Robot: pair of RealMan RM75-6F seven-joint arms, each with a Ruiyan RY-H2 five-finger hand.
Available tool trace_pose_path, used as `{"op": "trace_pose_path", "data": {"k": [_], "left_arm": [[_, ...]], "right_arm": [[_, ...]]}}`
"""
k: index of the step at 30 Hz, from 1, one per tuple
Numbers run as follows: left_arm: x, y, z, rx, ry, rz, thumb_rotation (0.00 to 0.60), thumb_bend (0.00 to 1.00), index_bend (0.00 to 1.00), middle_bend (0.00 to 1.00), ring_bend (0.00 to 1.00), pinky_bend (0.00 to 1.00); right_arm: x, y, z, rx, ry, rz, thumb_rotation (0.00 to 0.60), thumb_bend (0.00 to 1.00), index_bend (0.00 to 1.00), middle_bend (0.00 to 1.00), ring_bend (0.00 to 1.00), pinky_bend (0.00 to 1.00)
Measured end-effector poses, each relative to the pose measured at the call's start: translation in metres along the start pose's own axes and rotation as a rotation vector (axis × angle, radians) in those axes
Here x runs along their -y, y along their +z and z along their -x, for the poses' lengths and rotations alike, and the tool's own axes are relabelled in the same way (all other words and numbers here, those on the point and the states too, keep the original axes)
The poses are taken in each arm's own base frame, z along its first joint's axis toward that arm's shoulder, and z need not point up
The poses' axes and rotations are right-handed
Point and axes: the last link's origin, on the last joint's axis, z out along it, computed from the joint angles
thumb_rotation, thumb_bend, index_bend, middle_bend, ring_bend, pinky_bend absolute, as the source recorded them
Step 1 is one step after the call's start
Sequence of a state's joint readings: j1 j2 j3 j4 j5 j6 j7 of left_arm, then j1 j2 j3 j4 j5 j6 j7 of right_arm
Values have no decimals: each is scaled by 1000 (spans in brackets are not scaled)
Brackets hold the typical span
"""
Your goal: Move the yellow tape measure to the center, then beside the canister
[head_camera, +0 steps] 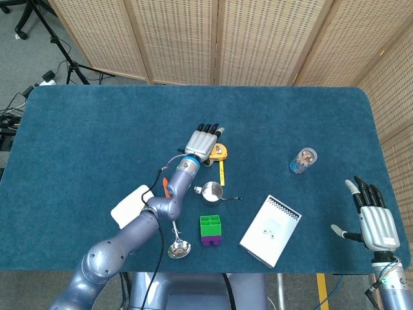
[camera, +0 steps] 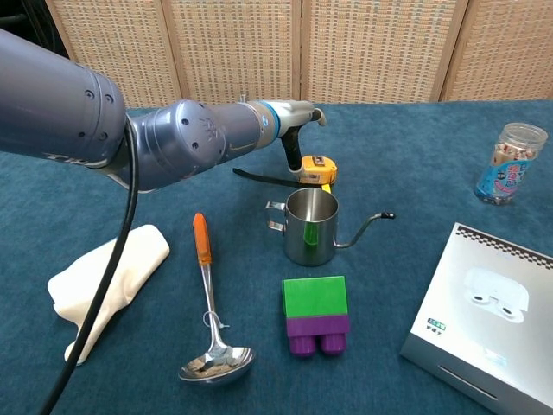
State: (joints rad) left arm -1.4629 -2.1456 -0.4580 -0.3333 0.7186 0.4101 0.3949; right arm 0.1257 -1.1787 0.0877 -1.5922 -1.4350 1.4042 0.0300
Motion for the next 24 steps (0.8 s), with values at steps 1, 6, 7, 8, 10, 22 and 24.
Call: {"op": "trace_pose_path", "data": {"k": [1, 6, 7, 8, 10, 22, 24], "left_arm": [[2, 0, -2, -8, -8, -2, 600, 244, 31, 0, 0, 20], [23, 2, -26, -43, -52, -15, 600, 243, 31, 0, 0, 20], [29, 2, -33, -50, -53, -18, 600, 243, 31, 0, 0, 20], [36, 2, -40, -58, -53, -22, 600, 244, 32, 0, 0, 20], [53, 1, -57, -82, -51, -36, 600, 244, 32, 0, 0, 20], [131, -77, -92, -123, -99, -10, 600, 249, 32, 0, 0, 20], [146, -106, -89, -126, -120, -17, 600, 251, 32, 0, 0, 20]], "right_arm": [[0, 0, 0, 1, -1, 0, 600, 29, 0, 0, 0, 0], [1, -1, 1, 8, -5, -3, 600, 31, 0, 0, 0, 0], [2, -1, 2, 9, -6, -6, 600, 31, 0, 0, 0, 0], [3, -1, 2, 11, -8, -10, 600, 31, 0, 0, 0, 0], [4, -2, 3, 15, -12, -16, 600, 31, 0, 0, 0, 0], [11, -3, 5, 14, -38, -25, 600, 30, 0, 0, 0, 0], [11, -3, 5, 10, -41, -21, 600, 29, 0, 0, 0, 0]]}}
